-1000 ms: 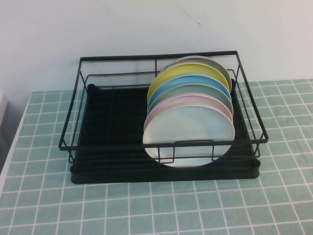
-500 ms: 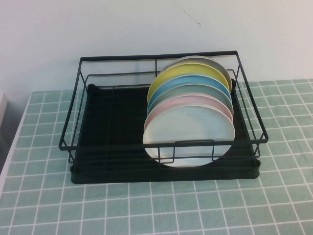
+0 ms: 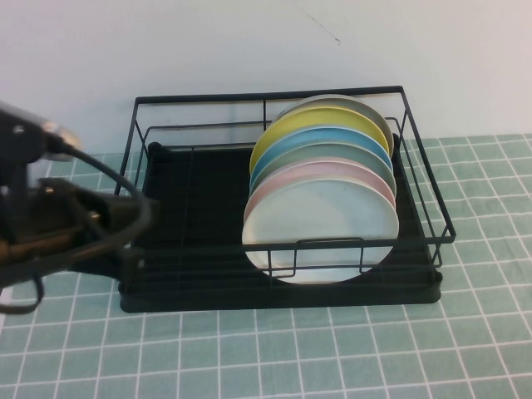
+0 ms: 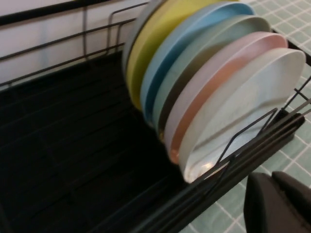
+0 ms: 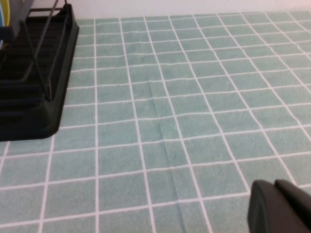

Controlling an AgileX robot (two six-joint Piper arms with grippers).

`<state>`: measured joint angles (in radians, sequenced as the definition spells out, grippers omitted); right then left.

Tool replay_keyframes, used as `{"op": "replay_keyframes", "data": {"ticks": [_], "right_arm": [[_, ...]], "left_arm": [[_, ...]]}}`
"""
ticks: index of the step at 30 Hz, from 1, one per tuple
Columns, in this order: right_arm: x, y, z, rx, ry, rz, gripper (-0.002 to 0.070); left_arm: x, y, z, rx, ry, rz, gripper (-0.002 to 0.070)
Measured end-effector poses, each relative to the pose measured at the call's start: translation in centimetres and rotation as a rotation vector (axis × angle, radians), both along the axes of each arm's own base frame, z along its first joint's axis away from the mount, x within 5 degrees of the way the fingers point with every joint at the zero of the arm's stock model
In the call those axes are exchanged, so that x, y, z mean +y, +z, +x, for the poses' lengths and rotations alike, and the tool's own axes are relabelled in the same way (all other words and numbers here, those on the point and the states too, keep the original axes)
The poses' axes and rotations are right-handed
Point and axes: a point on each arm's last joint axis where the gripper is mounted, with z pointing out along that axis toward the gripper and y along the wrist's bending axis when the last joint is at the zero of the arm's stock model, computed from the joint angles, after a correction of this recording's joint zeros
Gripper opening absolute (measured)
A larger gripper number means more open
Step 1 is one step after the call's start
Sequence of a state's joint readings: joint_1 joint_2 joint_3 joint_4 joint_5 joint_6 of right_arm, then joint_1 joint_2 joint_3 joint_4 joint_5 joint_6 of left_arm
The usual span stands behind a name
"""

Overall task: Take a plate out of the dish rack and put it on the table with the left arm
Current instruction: Grasp the plate from the shelf

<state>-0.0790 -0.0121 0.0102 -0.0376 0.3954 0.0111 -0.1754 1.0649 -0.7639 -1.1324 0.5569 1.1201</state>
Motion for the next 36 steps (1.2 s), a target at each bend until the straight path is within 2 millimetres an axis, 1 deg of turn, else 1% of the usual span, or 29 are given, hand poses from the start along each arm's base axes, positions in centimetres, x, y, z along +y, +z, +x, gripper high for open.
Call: {"op": "replay_keyframes", "data": {"ticks": [2, 7, 10, 12, 14, 16, 18, 21, 23, 25, 29, 33, 36], "right_arm": [[0.0, 0.0, 0.0, 0.000, 0.000, 0.000, -0.0002], [0.0, 0.0, 0.0, 0.000, 0.000, 0.000, -0.0002], [0.0, 0.0, 0.0, 0.000, 0.000, 0.000, -0.0002], [0.0, 0.0, 0.0, 0.000, 0.000, 0.000, -0.0002], [0.0, 0.0, 0.0, 0.000, 0.000, 0.000, -0.0002], [0.0, 0.0, 0.0, 0.000, 0.000, 0.000, -0.0002], [0.0, 0.0, 0.0, 0.000, 0.000, 0.000, -0.0002], [0.0, 0.0, 0.0, 0.000, 0.000, 0.000, -0.0002], [0.0, 0.0, 0.0, 0.000, 0.000, 0.000, -0.0002], [0.0, 0.0, 0.0, 0.000, 0.000, 0.000, -0.0002], [0.0, 0.0, 0.0, 0.000, 0.000, 0.000, -0.0002], [0.0, 0.0, 0.0, 0.000, 0.000, 0.000, -0.0002], [0.0, 0.0, 0.0, 0.000, 0.000, 0.000, -0.0002]], "left_arm": [[-0.6, -0.8, 1.1, -0.025, -0.056, -0.005, -0.0003], [-1.4, -2.0, 4.1, -0.028, -0.094, -0.002, -0.0003], [-2.0, -2.1, 5.4, -0.021, -0.166, 0.009, -0.0002], [-2.4, -2.1, 6.0, -0.015, -0.226, 0.019, 0.0015], [-2.7, -2.0, 6.5, -0.017, -0.256, 0.029, 0.0060], [-2.8, -2.0, 7.1, -0.017, -0.265, 0.032, 0.0126], [-2.9, -1.9, 7.6, -0.025, -0.275, 0.038, 0.0216], [-3.2, -2.1, 8.0, -0.038, -0.325, 0.052, 0.0367], [-3.6, -2.4, 8.1, -0.051, -0.367, 0.067, 0.0418], [-4.4, -2.6, 8.0, -0.075, -0.410, 0.108, 0.0436], [-7.2, -3.2, 7.7, -0.141, -0.476, 0.245, 0.0449], [-9.7, -3.2, 7.3, -0.212, -0.438, 0.327, 0.0450], [-11.1, -3.4, 6.9, -0.247, -0.438, 0.365, 0.0449]]}}
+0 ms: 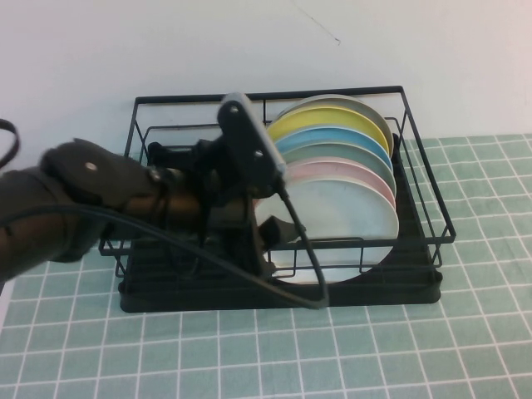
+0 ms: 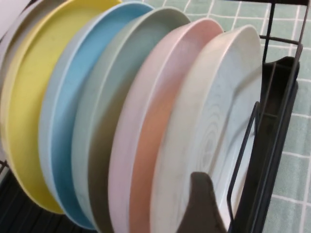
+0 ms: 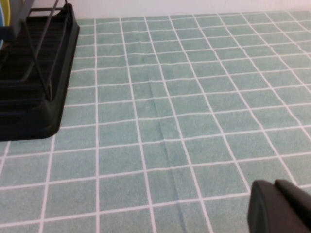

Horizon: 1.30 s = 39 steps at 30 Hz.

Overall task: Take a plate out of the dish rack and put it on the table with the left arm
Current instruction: Grasp the plate from the shelf

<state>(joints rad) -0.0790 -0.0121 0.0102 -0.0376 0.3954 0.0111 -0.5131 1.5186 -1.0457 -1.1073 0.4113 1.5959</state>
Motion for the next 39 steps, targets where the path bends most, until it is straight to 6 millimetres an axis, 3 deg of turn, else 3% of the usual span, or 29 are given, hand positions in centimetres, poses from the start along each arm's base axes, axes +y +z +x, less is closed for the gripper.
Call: {"op": "replay_keyframes", "data": {"ticks": [4, 11, 21, 30, 33, 37, 39], "right_arm": [[0.0, 0.0, 0.0, 0.000, 0.000, 0.000, -0.0002], [0.0, 0.0, 0.0, 0.000, 0.000, 0.000, -0.0002], [0.0, 0.0, 0.0, 0.000, 0.000, 0.000, -0.0002], [0.0, 0.0, 0.0, 0.000, 0.000, 0.000, -0.0002], [0.0, 0.0, 0.0, 0.000, 0.000, 0.000, -0.0002], [0.0, 0.0, 0.0, 0.000, 0.000, 0.000, -0.0002], [0.0, 0.0, 0.0, 0.000, 0.000, 0.000, -0.0002]], "left_arm": [[-1.0, -0.8, 0.3, -0.022, 0.041, 0.021, 0.0449], [-0.8, -0.8, 1.3, -0.061, 0.177, 0.004, 0.0449], [-0.9, -0.9, 1.2, -0.035, 0.175, -0.012, 0.0449], [-1.6, -4.3, 2.4, 0.073, 0.205, 0.011, 0.0438], [-1.7, -4.9, 2.7, 0.083, 0.222, 0.017, 0.0369], [-1.7, -4.9, 2.8, 0.085, 0.231, 0.013, 0.0129], [-1.6, -4.5, 2.7, 0.069, 0.235, 0.008, 0.0110]]}}
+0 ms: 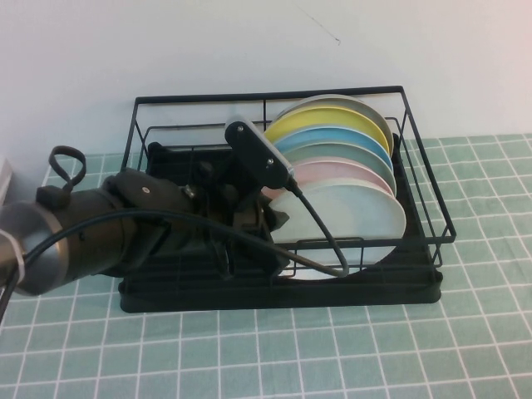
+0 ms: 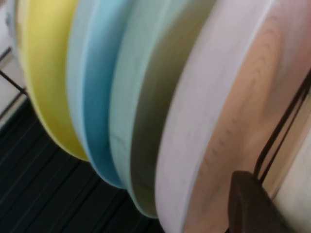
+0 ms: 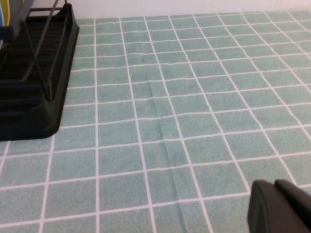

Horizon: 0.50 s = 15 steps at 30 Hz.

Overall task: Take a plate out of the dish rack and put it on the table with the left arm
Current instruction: Grasp the plate from the shelf, then place the plate from the table

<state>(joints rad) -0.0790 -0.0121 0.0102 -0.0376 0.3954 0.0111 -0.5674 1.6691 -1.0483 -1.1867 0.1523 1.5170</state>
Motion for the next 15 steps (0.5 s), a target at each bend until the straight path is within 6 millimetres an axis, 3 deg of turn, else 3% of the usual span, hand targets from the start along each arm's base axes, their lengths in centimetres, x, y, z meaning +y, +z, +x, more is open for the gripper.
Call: {"op": "replay_keyframes", "data": {"ticks": [5, 8, 15], "right_arm": [[0.0, 0.0, 0.0, 0.000, 0.000, 0.000, -0.0002], [0.0, 0.0, 0.0, 0.000, 0.000, 0.000, -0.0002], [0.0, 0.0, 0.0, 0.000, 0.000, 0.000, -0.0002]], "left_arm": [[0.4, 2.5, -0.8, -0.049, -0.009, -0.043, 0.0109], [1.0, 5.0, -1.9, -0.106, -0.015, -0.082, 0.0102], [3.2, 12.6, -6.7, -0.196, -0.039, -0.299, 0.0096]]}}
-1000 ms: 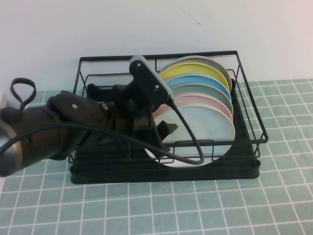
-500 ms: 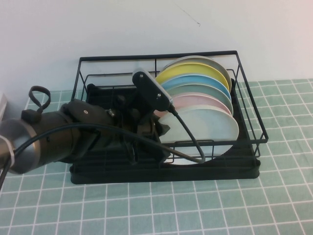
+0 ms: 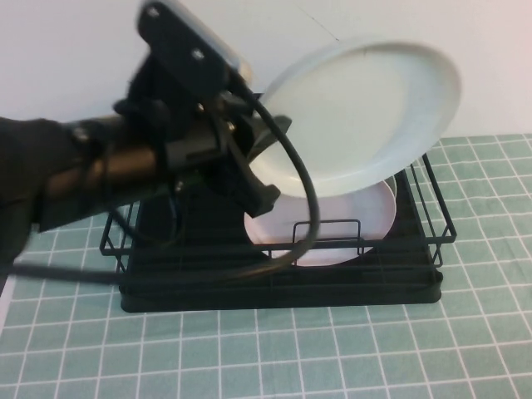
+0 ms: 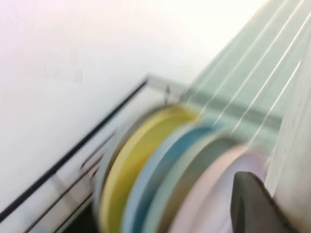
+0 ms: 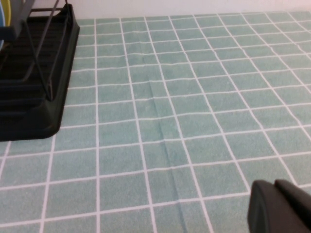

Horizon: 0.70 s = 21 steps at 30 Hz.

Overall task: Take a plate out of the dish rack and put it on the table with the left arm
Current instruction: Place the plate from the table

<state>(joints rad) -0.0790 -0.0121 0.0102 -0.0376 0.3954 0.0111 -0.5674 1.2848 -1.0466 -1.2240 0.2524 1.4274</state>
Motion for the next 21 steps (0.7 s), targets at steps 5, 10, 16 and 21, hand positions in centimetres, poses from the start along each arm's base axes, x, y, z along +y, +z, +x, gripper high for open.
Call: {"op": "replay_keyframes", "data": {"ticks": [5, 10, 16, 21], "right_arm": [[0.0, 0.0, 0.0, 0.000, 0.000, 0.000, -0.0002], [0.0, 0.0, 0.0, 0.000, 0.000, 0.000, -0.0002], [0.0, 0.0, 0.0, 0.000, 0.000, 0.000, -0.0002], [0.0, 0.0, 0.0, 0.000, 0.000, 0.000, -0.0002]], "left_arm": [[1.4, 2.9, -3.8, 0.127, -0.071, -0.153, 0.0095], [2.6, 1.9, -5.0, 0.433, -0.056, -0.148, 0.0095], [3.7, -1.7, -4.8, 0.788, -0.016, 0.041, 0.0095], [3.3, -4.7, -3.8, 0.998, -0.031, 0.157, 0.0095]]}}
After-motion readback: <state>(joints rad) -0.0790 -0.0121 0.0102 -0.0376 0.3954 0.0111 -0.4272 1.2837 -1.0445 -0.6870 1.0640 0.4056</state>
